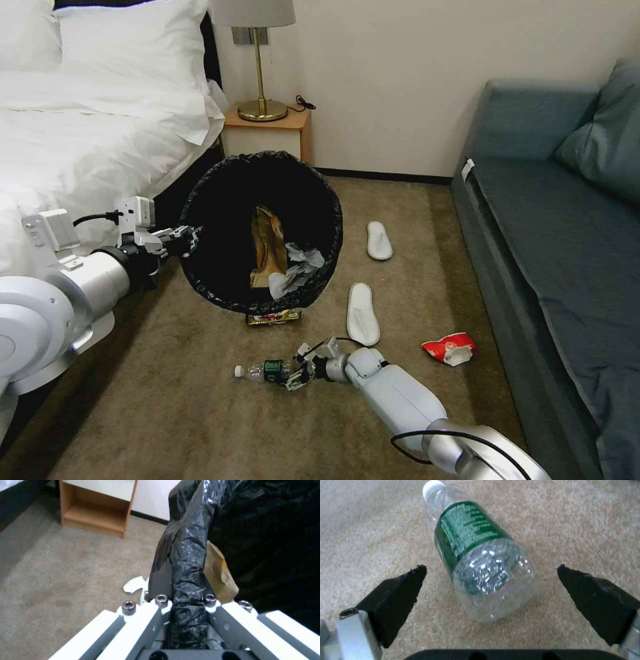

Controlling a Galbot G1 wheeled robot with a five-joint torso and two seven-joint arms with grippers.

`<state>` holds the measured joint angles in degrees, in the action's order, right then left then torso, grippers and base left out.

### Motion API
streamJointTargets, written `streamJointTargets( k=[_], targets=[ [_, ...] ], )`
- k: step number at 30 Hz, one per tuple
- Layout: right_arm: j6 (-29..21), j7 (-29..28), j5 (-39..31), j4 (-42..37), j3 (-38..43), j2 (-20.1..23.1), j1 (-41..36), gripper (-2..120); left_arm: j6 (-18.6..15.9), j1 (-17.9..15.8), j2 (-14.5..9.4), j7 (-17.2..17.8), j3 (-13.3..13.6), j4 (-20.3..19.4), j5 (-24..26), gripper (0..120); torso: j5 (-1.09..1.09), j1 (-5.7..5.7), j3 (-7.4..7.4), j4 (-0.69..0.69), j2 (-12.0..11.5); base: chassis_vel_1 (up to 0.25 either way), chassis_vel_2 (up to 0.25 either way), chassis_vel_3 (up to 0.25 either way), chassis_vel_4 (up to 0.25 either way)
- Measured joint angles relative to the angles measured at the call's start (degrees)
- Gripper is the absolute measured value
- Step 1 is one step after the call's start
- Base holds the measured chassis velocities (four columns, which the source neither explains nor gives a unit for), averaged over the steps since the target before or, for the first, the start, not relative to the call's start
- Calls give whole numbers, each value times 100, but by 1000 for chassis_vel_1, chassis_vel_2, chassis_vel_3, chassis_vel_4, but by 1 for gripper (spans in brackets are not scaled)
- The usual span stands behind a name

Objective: Pick up the trash bin, then pick up the garbage on the floor and place it into the trash bin.

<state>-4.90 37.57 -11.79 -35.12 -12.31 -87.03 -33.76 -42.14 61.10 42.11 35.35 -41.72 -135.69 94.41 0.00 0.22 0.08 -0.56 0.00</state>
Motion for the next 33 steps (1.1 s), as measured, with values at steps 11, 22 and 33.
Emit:
streamJointTargets(
  k=[11,22,33],
  targets=[
    [13,20,-62,246,23,-95,131,100,0,8,4,9,-4,-58,2,2,0,0,0,-1,0,0,0,0,0],
    [27,54,-32,420,-2,-292,134,96,0,35,25,3,-16,-54,-38,2,0,0,0,0,0,0,0,0,0],
    [16,112,22,411,50,-276,103,68,0,46,27,10,-4,-84,-49,2,0,0,0,0,0,0,0,0,0]
  ],
)
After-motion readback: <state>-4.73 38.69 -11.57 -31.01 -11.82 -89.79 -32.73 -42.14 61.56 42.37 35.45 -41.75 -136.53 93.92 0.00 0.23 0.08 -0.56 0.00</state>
